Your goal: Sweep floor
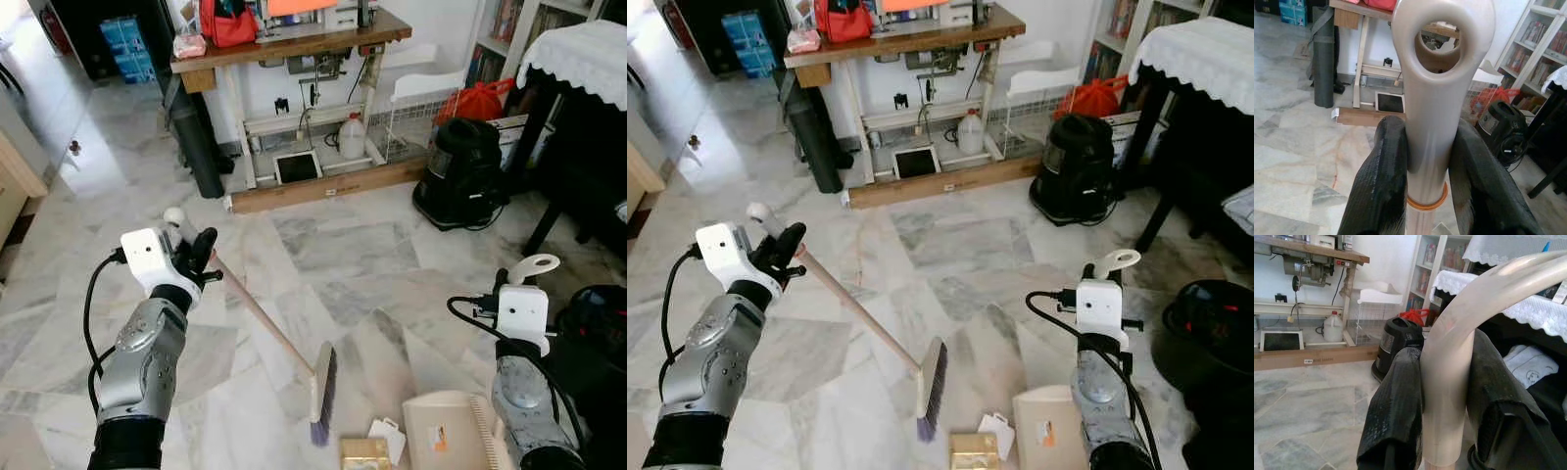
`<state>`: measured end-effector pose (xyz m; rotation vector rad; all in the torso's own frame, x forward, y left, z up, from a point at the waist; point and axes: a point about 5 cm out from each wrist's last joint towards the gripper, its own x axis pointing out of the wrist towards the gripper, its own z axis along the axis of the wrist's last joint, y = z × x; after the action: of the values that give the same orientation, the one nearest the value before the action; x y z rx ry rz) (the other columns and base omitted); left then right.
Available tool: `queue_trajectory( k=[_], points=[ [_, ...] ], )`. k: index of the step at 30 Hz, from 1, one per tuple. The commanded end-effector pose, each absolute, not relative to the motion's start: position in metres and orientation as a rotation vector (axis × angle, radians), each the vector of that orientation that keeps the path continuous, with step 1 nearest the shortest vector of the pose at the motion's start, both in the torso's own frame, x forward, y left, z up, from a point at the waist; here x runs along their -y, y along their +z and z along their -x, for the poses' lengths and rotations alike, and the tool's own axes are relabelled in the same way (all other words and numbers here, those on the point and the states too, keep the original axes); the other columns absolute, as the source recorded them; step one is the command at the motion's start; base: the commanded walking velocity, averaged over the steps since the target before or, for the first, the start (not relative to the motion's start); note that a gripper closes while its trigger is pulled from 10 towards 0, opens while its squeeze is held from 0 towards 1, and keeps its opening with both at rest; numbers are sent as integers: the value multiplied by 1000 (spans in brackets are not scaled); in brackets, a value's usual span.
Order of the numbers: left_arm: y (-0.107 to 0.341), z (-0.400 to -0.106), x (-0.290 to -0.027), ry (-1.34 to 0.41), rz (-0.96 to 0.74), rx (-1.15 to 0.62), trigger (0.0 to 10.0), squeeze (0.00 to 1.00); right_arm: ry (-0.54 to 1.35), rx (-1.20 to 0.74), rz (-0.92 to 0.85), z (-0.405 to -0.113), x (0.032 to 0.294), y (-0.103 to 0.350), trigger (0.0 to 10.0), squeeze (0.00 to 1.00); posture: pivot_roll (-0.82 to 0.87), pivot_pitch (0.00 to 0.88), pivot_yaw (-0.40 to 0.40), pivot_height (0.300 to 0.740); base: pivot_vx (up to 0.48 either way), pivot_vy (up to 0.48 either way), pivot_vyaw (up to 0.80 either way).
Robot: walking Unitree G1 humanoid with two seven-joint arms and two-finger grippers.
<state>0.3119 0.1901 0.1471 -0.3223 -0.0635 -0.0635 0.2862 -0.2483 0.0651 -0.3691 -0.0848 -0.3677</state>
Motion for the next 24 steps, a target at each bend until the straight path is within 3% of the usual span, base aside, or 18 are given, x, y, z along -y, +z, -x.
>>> queue_trajectory(
  k=[1, 8, 24],
  points=[
    [158, -308, -195, -62, 332, 95, 10000, 0, -355, 136, 400, -288, 248, 72, 10000, 0, 47, 0, 126, 740, 0, 0, 0],
    [164, -306, -198, -57, 331, 88, 10000, 0, -345, 143, 438, -285, 247, 70, 10000, 0, 81, 4, 123, 740, 0, 0, 0],
    [169, -301, -204, -33, 327, 64, 10000, 0, -320, 81, 452, -264, 238, 45, 10000, 0, 116, 113, 139, 740, 0, 0, 0]
  ],
)
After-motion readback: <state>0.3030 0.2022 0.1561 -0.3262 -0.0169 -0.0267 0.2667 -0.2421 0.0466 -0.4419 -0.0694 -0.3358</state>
